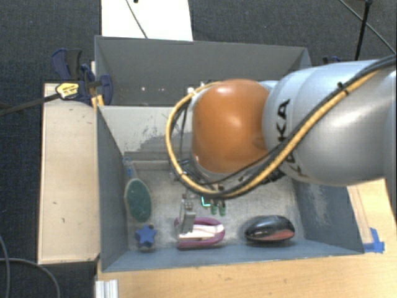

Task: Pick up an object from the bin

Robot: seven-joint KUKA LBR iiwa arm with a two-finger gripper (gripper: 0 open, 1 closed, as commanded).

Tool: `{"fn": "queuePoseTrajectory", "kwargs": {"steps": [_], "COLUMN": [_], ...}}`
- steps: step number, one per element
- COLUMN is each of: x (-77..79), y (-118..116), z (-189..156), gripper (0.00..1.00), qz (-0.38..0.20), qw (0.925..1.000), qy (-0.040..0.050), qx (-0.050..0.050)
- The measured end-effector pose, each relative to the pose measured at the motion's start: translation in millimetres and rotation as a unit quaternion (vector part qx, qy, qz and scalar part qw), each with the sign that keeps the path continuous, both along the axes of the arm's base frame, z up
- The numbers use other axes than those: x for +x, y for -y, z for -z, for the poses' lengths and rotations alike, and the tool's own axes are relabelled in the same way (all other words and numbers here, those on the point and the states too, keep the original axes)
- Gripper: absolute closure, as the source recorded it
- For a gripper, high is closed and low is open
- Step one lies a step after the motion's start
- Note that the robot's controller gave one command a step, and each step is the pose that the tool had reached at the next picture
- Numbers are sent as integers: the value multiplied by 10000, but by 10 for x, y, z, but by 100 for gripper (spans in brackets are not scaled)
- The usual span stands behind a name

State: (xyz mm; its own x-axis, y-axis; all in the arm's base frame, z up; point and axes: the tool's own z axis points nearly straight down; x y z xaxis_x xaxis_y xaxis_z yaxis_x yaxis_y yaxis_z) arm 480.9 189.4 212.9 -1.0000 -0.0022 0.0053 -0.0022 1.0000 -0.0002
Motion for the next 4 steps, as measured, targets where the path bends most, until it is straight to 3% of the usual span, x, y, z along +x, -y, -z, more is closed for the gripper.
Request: {"fn": "queuePoseTrajectory", "kwargs": {"steps": [1, 2, 3, 4], "x": [59, 46, 13, -40], "y": [432, 1008, 874, 875], "z": [1447, 1411, 1393, 1406], "gripper": [0, 0, 0, 100], "qz": [553, -1555, -1913, -1874], "qw": [9985, 9878, 9815, 9823], "qy": [-11, 48, 95, 3], "qx": [10, 8, -8, -4]}}
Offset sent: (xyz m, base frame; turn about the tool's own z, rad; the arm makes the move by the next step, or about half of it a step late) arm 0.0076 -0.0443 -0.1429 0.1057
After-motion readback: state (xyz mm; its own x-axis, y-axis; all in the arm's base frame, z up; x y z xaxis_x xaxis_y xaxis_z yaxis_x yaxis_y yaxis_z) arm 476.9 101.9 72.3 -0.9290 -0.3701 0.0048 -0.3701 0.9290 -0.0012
